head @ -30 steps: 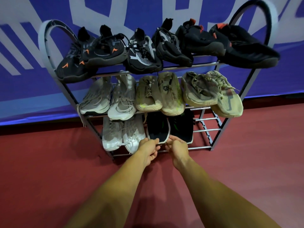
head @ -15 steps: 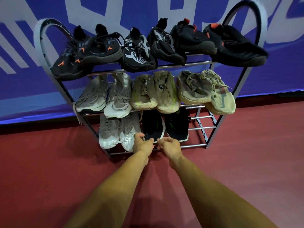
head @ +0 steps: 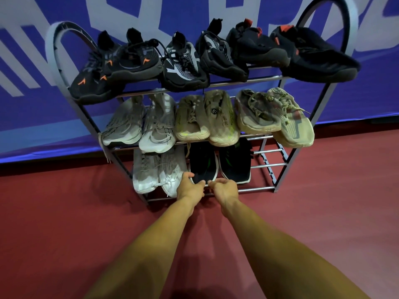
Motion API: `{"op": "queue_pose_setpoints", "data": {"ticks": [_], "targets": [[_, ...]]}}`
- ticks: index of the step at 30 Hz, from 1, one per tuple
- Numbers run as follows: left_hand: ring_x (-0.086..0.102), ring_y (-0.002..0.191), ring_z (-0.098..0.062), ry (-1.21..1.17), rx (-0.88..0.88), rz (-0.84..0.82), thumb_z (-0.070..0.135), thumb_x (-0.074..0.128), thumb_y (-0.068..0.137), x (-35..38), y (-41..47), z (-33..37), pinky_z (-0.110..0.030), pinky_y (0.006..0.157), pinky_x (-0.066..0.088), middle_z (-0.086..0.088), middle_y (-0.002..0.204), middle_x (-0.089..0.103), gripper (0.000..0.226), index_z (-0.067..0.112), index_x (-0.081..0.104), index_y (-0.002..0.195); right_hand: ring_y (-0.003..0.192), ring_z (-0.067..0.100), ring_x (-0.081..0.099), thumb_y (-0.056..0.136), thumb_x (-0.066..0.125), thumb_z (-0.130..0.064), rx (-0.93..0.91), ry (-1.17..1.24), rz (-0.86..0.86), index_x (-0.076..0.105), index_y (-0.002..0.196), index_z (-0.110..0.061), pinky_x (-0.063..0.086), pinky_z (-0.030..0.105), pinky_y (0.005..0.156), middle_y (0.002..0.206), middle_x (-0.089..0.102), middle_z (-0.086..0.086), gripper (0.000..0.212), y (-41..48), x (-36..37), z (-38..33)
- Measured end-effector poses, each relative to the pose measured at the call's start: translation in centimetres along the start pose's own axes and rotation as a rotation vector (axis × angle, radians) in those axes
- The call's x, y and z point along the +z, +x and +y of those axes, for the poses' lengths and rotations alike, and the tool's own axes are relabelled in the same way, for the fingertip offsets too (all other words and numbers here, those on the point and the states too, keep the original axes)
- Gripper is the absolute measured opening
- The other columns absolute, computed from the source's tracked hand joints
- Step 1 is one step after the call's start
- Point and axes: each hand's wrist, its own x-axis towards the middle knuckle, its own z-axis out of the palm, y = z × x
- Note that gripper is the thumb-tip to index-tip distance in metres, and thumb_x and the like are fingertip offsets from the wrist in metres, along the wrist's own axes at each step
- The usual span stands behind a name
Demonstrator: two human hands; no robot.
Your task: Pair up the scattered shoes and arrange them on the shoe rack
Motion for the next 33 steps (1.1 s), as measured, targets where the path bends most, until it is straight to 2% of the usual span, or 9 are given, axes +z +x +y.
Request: {"op": "queue_pose_setpoints", "data": {"ticks": [5,9,12,14,17,22,24,28,33], "targets": [[0.073,0.063,-0.012,0.036,0.020,-0.024,0.027,0.064,0.093,-0.9,0.4,0.6,-0.017,0.046,0.045,-0.006,0.089,0.073,0.026,0.029,0.050,0.114,0.095,0.024,0.067,0.085,0.074,-0.023,0.024,0.040,0.028,0.073,0.097,-0.008,0.053,0.041,0.095,0.093,0.074,0.008,0.019,0.5,0.1,-0.2],[0.074,0.062,-0.017,0.066,0.047,-0.071,0.021,0.065,0.094,-1.5,0.6,0.6,-0.028,0.063,0.060,-0.009,0.084,0.073,0.026,0.023,0.052,0.116,0.089,0.020,0.063,0.085,0.074,-0.020,0.047,0.077,0.040,0.071,0.099,-0.010,0.051,0.034,0.088,0.085,0.069,0.001,0.017,0.9,0.4,0.2],[0.073,0.058,-0.016,0.120,0.035,-0.082,0.024,0.063,0.095,-1.7,0.5,0.5,-0.016,0.040,0.042,-0.006,0.082,0.074,0.025,0.027,0.050,0.116,0.092,0.021,0.065,0.086,0.073,-0.020,0.062,0.057,0.033,0.070,0.097,-0.013,0.052,0.035,0.090,0.084,0.070,0.001,0.013,1.0,0.4,0.4],[0.073,0.059,-0.015,0.139,0.030,-0.095,0.025,0.062,0.095,-1.8,0.4,0.6,-0.015,0.040,0.037,-0.005,0.082,0.074,0.026,0.028,0.049,0.118,0.090,0.022,0.066,0.087,0.072,-0.020,0.060,0.031,0.031,0.068,0.088,-0.015,0.052,0.036,0.090,0.081,0.070,0.002,0.007,0.9,0.4,0.3],[0.074,0.063,-0.013,0.158,0.018,-0.135,0.028,0.061,0.095,-2.1,0.0,0.7,-0.021,0.049,0.045,-0.002,0.084,0.074,0.029,0.032,0.045,0.120,0.090,0.025,0.066,0.089,0.070,-0.023,0.032,-0.048,0.018,0.065,0.076,-0.015,0.052,0.036,0.086,0.077,0.069,0.002,0.015,0.6,0.2,-0.3],[0.070,0.073,-0.014,0.186,0.006,-0.180,0.029,0.062,0.094,-2.8,-1.4,1.4,-0.023,0.059,0.048,-0.003,0.094,0.074,0.035,0.029,0.043,0.123,0.103,0.029,0.067,0.093,0.061,-0.037,-0.019,-0.235,-0.038,0.072,0.101,-0.005,0.051,0.038,0.092,0.102,0.075,0.011,0.035,-0.9,-0.4,-1.7],[0.068,0.074,-0.014,0.194,0.005,-0.190,0.029,0.062,0.094,-3.1,-2.5,1.8,-0.023,0.059,0.046,-0.004,0.096,0.073,0.030,0.024,0.047,0.120,0.099,0.029,0.067,0.093,0.060,-0.040,-0.074,-0.316,-0.068,0.072,0.099,-0.003,0.052,0.037,0.088,0.099,0.075,0.011,0.039,-1.9,-1.2,-2.0],[0.063,0.069,-0.010,0.235,0.042,-0.195,0.026,0.060,0.095,-4.2,-4.9,3.2,-0.021,0.056,0.042,-0.004,0.095,0.073,0.018,0.016,0.061,0.110,0.084,0.025,0.065,0.091,0.060,-0.043,-0.222,-0.506,-0.163,0.072,0.091,-0.003,0.045,0.031,0.069,0.081,0.070,0.007,0.042,-4.4,-3.7,-3.0],[0.059,0.070,-0.014,0.274,0.136,-0.194,0.024,0.061,0.094,-5.9,-8.6,5.2,-0.023,0.055,0.039,-0.003,0.086,0.067,0.014,0.012,0.065,0.102,0.089,0.023,0.066,0.088,0.061,-0.042,-0.339,-0.672,-0.160,0.073,0.094,-0.009,0.041,0.025,0.069,0.089,0.072,0.006,0.036,-8.6,-7.0,-6.2]]}}
